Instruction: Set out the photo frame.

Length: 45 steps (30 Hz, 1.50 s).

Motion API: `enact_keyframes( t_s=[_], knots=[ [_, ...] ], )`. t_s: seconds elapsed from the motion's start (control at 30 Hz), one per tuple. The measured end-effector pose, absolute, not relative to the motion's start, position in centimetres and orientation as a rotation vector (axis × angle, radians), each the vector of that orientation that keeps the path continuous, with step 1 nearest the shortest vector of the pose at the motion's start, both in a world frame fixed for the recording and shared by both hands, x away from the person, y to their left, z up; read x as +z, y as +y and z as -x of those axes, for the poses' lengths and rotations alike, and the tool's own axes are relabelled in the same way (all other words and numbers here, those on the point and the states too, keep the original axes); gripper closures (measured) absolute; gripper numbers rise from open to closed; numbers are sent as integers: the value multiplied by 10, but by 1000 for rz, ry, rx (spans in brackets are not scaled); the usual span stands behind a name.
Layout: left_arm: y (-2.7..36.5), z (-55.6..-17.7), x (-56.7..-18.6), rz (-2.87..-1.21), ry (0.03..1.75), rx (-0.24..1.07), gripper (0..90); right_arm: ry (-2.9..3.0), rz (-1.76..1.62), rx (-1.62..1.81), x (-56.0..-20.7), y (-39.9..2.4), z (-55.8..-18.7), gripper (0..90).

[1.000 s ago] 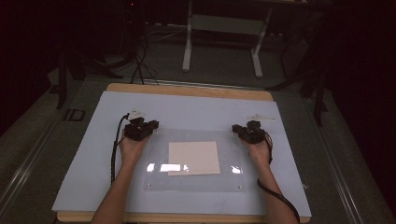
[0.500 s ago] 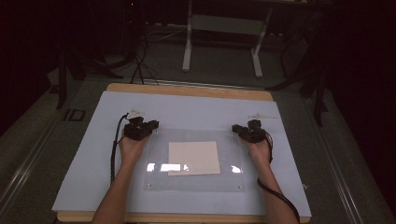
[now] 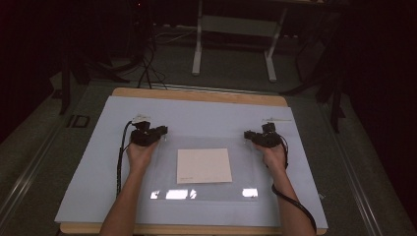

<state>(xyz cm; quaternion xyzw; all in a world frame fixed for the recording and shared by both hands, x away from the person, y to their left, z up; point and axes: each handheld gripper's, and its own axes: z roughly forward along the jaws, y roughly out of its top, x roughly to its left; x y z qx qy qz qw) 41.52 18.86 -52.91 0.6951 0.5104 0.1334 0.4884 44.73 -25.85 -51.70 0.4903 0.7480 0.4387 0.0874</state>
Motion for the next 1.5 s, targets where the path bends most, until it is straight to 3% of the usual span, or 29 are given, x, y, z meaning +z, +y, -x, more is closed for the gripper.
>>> enact_keyframes(
  t_s=[0.33,0.97,1.27,1.5],
  knots=[
    [193,-429,-528,-1658,1306,193,795,2280,-1545,1283,-513,-259,-460,808],
    [191,-448,-529,-1627,1394,98,809,2304,-1722,1288,-509,-260,-481,814],
    [186,-453,-529,-1633,1444,114,822,2309,-1659,1180,-505,-251,-483,835],
    [185,-455,-529,-1618,1462,104,820,2300,-1540,1064,-488,-250,-474,735]
  ],
)
